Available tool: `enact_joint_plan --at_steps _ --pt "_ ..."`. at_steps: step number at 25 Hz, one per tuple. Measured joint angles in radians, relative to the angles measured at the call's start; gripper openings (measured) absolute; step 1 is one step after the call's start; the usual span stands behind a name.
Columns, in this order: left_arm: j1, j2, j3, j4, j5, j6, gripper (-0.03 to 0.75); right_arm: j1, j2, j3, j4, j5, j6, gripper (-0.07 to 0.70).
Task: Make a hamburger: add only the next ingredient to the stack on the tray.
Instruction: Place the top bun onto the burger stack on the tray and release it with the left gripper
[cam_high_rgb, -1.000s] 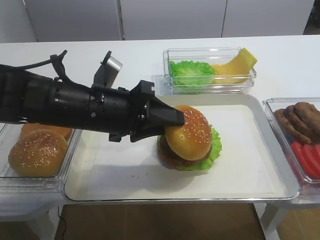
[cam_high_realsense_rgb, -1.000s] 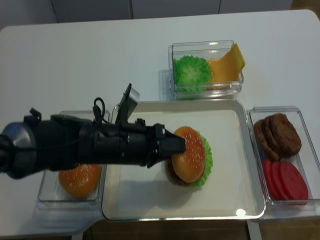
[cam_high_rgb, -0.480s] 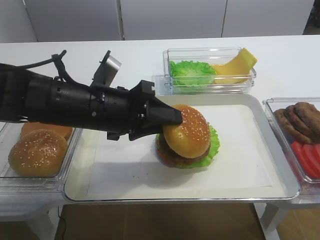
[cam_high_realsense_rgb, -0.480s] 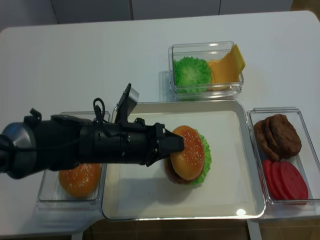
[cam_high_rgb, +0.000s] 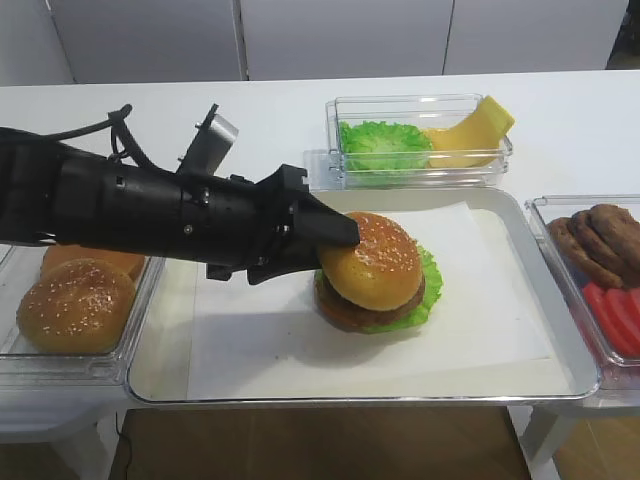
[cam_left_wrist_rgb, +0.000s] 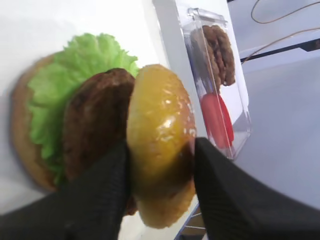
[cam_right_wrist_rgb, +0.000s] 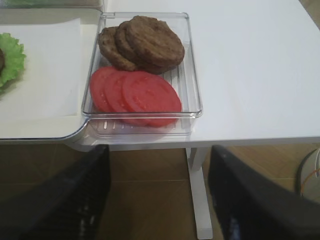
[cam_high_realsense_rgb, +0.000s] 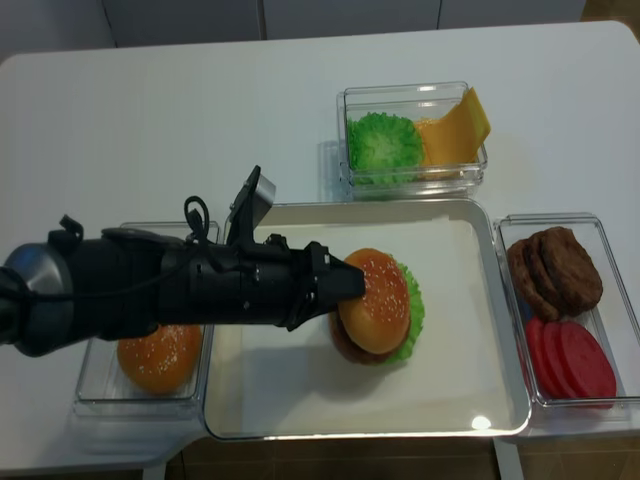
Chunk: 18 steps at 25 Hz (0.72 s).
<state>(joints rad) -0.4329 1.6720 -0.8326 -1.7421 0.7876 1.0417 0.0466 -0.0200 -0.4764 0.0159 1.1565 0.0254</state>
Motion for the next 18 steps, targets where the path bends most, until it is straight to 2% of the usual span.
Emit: enact_joint_plan --at_steps 5,10,18 --pt "0.000 0.000 0.000 0.000 -0.011 0.000 0.450 0.000 0.000 0.000 0.000 0.000 0.000 0.467" --pt "0.000 0.000 0.000 0.000 -0.019 0.000 0.500 0.000 0.000 0.000 0.000 0.000 0.000 0.467" --pt "0.000 0.000 0.000 0.000 -0.053 0.000 0.629 0.000 0.000 0.000 0.000 0.000 -0.004 0.467"
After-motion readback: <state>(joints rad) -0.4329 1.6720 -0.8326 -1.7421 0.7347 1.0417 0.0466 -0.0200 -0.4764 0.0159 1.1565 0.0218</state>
